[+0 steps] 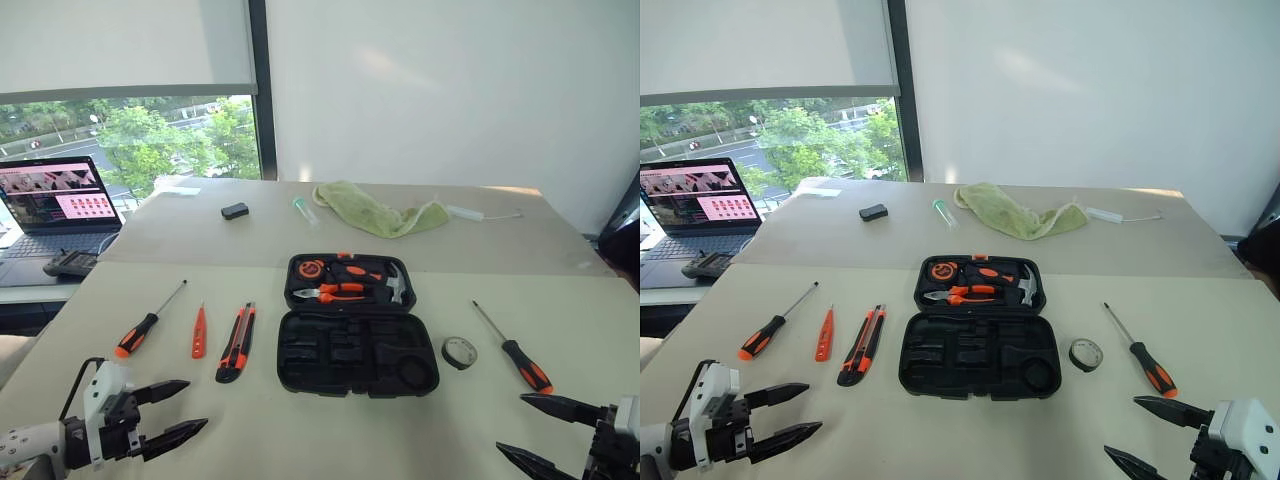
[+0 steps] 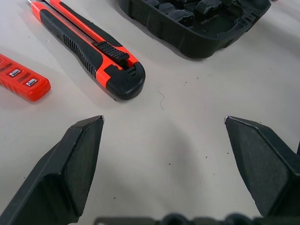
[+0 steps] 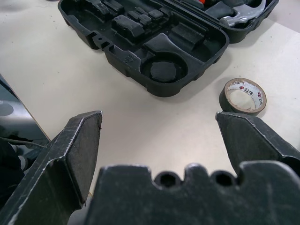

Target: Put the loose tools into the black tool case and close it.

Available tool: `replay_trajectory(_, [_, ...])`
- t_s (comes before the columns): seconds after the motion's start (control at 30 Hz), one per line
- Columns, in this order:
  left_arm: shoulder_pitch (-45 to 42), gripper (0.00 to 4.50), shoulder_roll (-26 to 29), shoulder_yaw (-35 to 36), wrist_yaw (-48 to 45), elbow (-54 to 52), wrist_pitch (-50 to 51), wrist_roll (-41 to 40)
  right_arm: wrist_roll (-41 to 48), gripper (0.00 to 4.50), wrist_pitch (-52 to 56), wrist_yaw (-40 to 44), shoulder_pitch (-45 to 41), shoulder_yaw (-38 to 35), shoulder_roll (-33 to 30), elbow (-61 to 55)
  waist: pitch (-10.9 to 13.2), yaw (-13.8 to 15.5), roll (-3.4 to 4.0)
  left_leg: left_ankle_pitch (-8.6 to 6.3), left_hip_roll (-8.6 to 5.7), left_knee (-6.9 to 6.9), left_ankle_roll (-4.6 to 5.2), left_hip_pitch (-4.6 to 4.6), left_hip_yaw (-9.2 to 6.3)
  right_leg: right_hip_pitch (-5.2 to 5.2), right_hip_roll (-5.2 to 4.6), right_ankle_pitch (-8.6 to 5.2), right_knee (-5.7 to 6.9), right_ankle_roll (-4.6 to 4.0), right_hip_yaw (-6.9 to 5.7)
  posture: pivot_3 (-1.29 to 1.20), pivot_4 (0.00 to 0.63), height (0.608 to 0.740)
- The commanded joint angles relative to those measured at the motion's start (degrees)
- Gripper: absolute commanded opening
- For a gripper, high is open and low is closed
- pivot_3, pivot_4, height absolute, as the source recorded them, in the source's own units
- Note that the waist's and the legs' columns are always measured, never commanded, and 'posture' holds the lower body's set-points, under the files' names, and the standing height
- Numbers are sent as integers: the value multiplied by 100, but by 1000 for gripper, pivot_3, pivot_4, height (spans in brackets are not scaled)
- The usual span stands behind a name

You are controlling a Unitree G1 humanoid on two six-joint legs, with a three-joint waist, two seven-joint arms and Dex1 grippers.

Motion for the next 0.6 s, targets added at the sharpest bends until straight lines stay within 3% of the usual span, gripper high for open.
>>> replay_trajectory(0.03, [-241, 4424, -53, 130, 437, -291, 386, -299, 292, 4500, -74, -160, -305, 86, -36, -332, 0, 0, 0, 0, 0, 0, 0, 0, 0, 0, 0, 0, 0, 0, 0, 0, 150, 740])
replay_trajectory(0.2, [-1318, 4424, -196, 472, 2241, -446, 1642, -732, 1411, 4500, 283, -747, -1638, 827, -307, -1113, 9, -12, -3, 9, 3, 6, -9, 2, -4, 3, 1, 16, 5, 15, 2, 0, 150, 740])
replay_trajectory(0.3, [-1898, 4424, 234, 507, 3127, -391, 2698, -626, 1875, 4500, 534, -962, -2353, 1273, -662, -1305, 9, -38, -10, 11, 4, 0, -13, 12, -4, 9, 17, 34, 8, 39, -1, 0, 150, 740])
replay_trajectory(0.4, [-2673, 4424, 775, 453, 3637, -11, 3755, -633, 1992, 4500, 665, -987, -2810, 1607, -914, -1316, 21, -43, -31, 5, 1, 1, -17, 2, -4, 1, 58, 52, 9, 5, -4, 0, 150, 740])
replay_trajectory(0.5, [-3392, 4424, 1360, -150, 3661, 712, 4236, -227, 2056, 4500, 694, -1080, -2994, 1727, -986, -1323, 24, -22, -41, -3, 1, 1, -24, -4, -11, 0, 70, 51, 5, 3, -15, 0, 150, 740])
replay_trajectory(0.6, [-4174, 4424, 1579, -812, 3679, 1514, 4566, 132, 2015, 4500, 704, -1142, -2942, 1736, -994, -1396, 25, -11, -40, -11, -3, 0, -21, -6, -7, 0, 70, 47, 1, 8, -11, 0, 150, 740])
